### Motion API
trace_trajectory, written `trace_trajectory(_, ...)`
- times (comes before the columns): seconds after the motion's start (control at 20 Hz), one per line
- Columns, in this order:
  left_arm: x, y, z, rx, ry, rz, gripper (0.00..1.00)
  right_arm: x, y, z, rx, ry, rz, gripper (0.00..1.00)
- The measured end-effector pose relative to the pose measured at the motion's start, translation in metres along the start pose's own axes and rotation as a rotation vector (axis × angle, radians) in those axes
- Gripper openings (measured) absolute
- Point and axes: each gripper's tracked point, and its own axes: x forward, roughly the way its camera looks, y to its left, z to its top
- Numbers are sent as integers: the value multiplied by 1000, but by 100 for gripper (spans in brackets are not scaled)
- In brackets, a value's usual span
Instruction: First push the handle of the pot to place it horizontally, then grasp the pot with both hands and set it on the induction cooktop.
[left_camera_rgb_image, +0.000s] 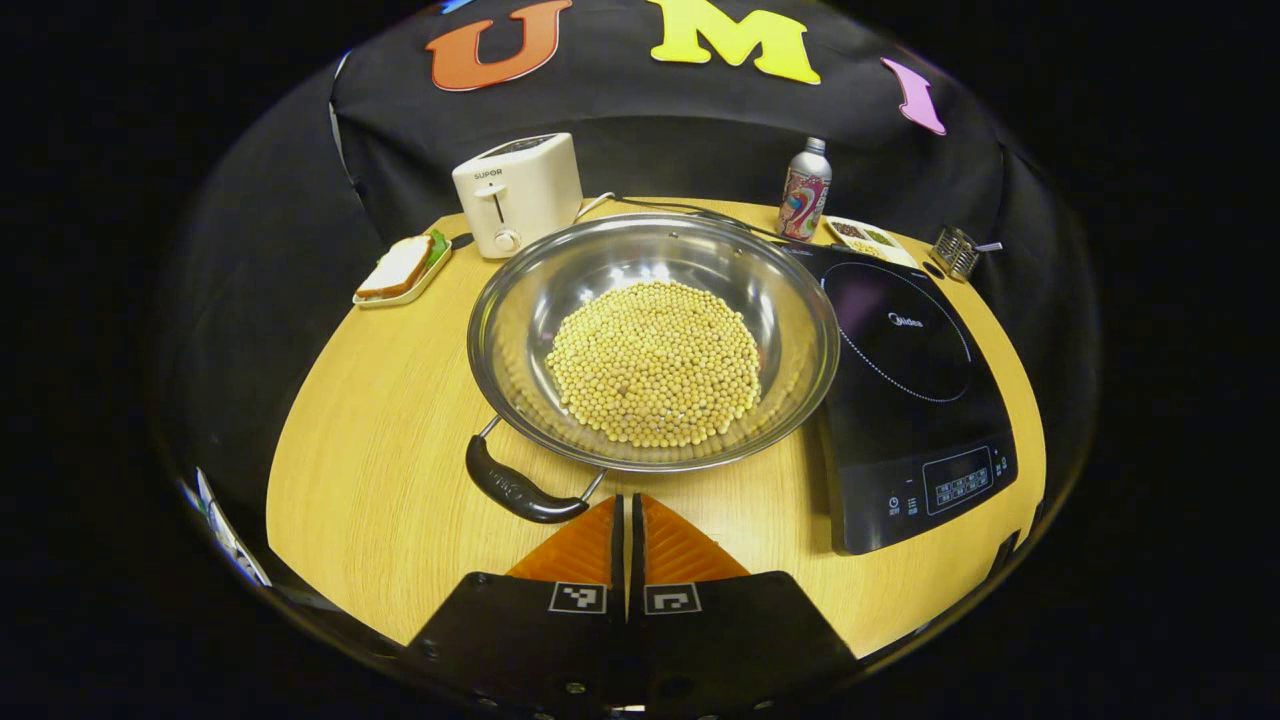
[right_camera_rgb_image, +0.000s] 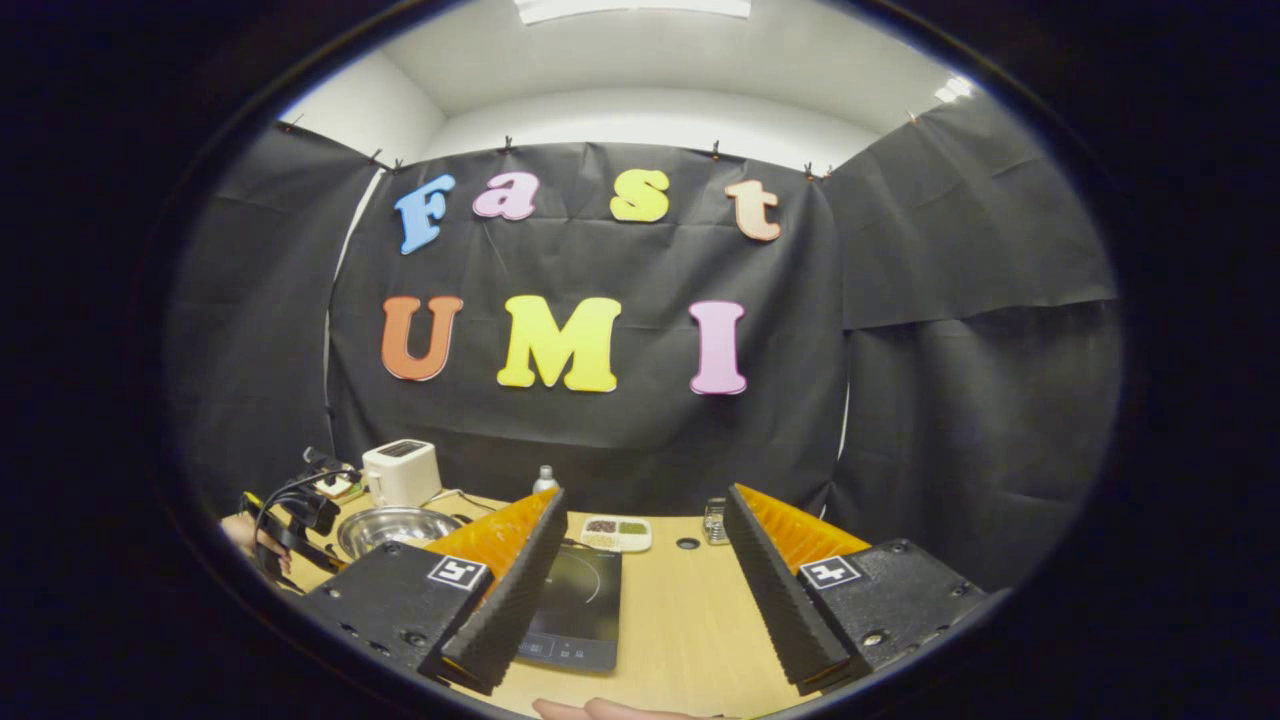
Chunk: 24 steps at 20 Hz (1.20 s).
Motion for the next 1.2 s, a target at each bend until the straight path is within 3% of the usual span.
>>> trace_trajectory(0.05,2,4,-2,-7,6,6,11,4,-2,1,3,-1,3,96)
trace_trajectory(0.15,0,4,-2,-24,7,-4,10,12,-5,6,11,-1,1,98)
trace_trajectory(0.2,1,6,-3,-40,9,-4,0,16,-7,8,13,-3,-1,96)
trace_trajectory(0.25,2,10,-3,-54,11,0,10,19,-9,11,18,-5,-8,96)
trace_trajectory(0.4,5,22,1,-97,3,21,11,26,-15,18,41,-8,-25,96)
trace_trajectory(0.45,6,26,-1,-102,5,33,11,29,-17,21,54,-15,-27,96)
trace_trajectory(0.5,7,30,-3,-103,8,42,0,31,-18,23,64,-17,-27,98)
trace_trajectory(0.55,7,34,-1,-104,8,45,10,33,-15,23,68,-16,-20,96)
trace_trajectory(0.6,8,35,0,-109,6,47,11,36,-13,24,65,-14,-14,96)
trace_trajectory(0.65,10,38,1,-114,5,49,0,39,-13,24,61,-15,-13,96)
trace_trajectory(0.8,14,50,4,-123,9,66,0,52,-4,24,38,-5,5,96)
trace_trajectory(0.85,17,56,6,-124,8,74,10,56,-1,23,33,-4,13,98)
trace_trajectory(0.9,20,59,7,-130,10,77,0,60,1,24,37,-3,17,98)
trace_trajectory(1.1,28,80,17,-157,26,92,0,71,5,16,60,7,25,96)
trace_trajectory(1.15,32,83,21,-156,27,100,11,76,2,16,67,5,14,98)
trace_trajectory(1.2,34,85,23,-159,28,105,0,80,0,14,71,6,1,98)
